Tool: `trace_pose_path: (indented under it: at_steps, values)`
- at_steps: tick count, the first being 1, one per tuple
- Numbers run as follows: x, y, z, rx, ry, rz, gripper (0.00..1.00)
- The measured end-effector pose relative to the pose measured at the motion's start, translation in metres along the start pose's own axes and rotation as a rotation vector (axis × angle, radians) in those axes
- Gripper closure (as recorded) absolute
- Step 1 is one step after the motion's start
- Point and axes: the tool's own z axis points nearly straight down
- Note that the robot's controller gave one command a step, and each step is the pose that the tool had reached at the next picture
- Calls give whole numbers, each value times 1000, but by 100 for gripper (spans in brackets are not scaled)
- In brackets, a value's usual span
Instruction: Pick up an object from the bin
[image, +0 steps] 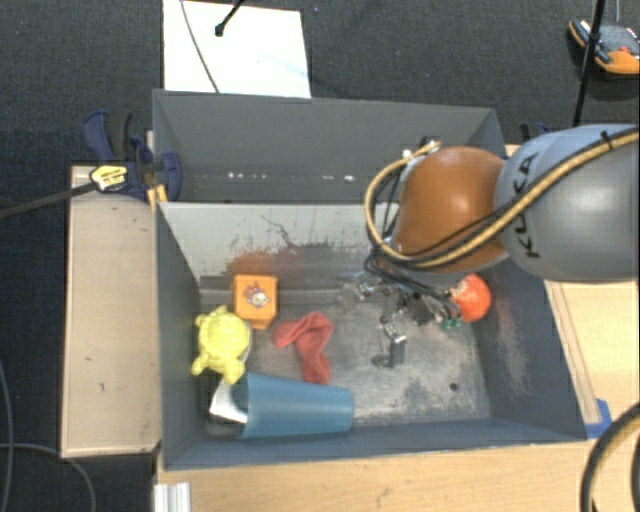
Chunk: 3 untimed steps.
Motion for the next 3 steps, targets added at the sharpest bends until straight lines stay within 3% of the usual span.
trace_pose_path:
  at_steps: [1,2,3]
  values:
    - [-14,27,15,3,0,-84,0]
    - [5,59,44,5,-9,-222,0]
    - [5,88,51,1,0,-216,100]
